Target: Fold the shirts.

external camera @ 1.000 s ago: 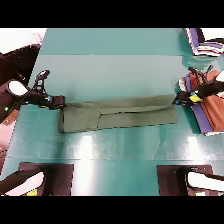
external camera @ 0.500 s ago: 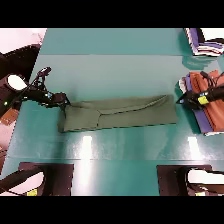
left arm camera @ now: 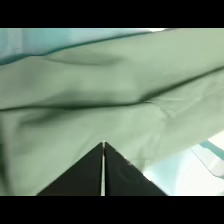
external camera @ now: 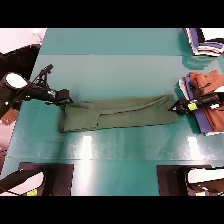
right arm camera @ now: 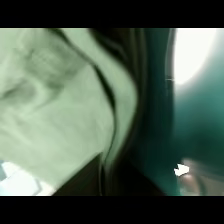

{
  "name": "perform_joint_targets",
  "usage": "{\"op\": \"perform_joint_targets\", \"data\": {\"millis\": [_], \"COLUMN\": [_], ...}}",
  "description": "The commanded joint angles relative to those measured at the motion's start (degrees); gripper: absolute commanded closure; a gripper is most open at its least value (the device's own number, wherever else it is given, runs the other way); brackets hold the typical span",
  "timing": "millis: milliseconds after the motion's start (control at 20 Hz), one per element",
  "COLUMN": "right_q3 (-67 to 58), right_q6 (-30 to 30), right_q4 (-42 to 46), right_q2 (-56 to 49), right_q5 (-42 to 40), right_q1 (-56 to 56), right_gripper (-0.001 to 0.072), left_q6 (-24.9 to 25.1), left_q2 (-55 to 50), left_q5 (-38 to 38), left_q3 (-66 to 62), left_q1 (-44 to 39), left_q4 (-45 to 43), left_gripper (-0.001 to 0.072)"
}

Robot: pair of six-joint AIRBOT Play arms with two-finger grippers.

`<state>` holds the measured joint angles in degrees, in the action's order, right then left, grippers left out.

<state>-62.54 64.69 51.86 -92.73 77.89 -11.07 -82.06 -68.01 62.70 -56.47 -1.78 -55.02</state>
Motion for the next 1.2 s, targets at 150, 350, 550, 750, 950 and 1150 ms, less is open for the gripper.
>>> {"op": "perform_joint_targets", "data": {"millis": [150,350,550,750,950,1150], "right_q3": [-6.16,-11.72,-18.73,-23.17,-24.98,-24.92], "right_q6": [0.79,4.85,7.93,9.03,9.55,9.86], "right_q4": [-1.7,-11.61,-14.88,-14.86,-14.88,-14.84], "right_q2": [5.79,14.78,18.8,18.78,18.78,18.78], "right_q5": [4.0,6.27,6.6,4.79,2.1,-0.96], "right_q1": [2.91,4.04,11.21,21.07,28.37,32.65], "right_gripper": [0.0699,0.0699,0.0699,0.0699,0.0699,0.0699], "left_q6": [-3.61,-3.63,-3.65,-5.31,-6.21,-6.01], "left_q2": [-6.58,-18.12,-28.65,-34.27,-36.39,-36.37], "left_q5": [-8.46,-9.75,-9.79,-11.5,-11.13,-11.41], "left_q3": [-2.43,-12.04,-22.16,-28.0,-28.59,-29.03], "left_q1": [-13.6,-23.15,-30.27,-33.31,-33.31,-32.54], "left_q4": [1.88,3.15,4.68,4.85,4.9,3.93], "left_gripper": [0.0685,0.0685,0.0685,0.0685,0.0685,0.0685]}}
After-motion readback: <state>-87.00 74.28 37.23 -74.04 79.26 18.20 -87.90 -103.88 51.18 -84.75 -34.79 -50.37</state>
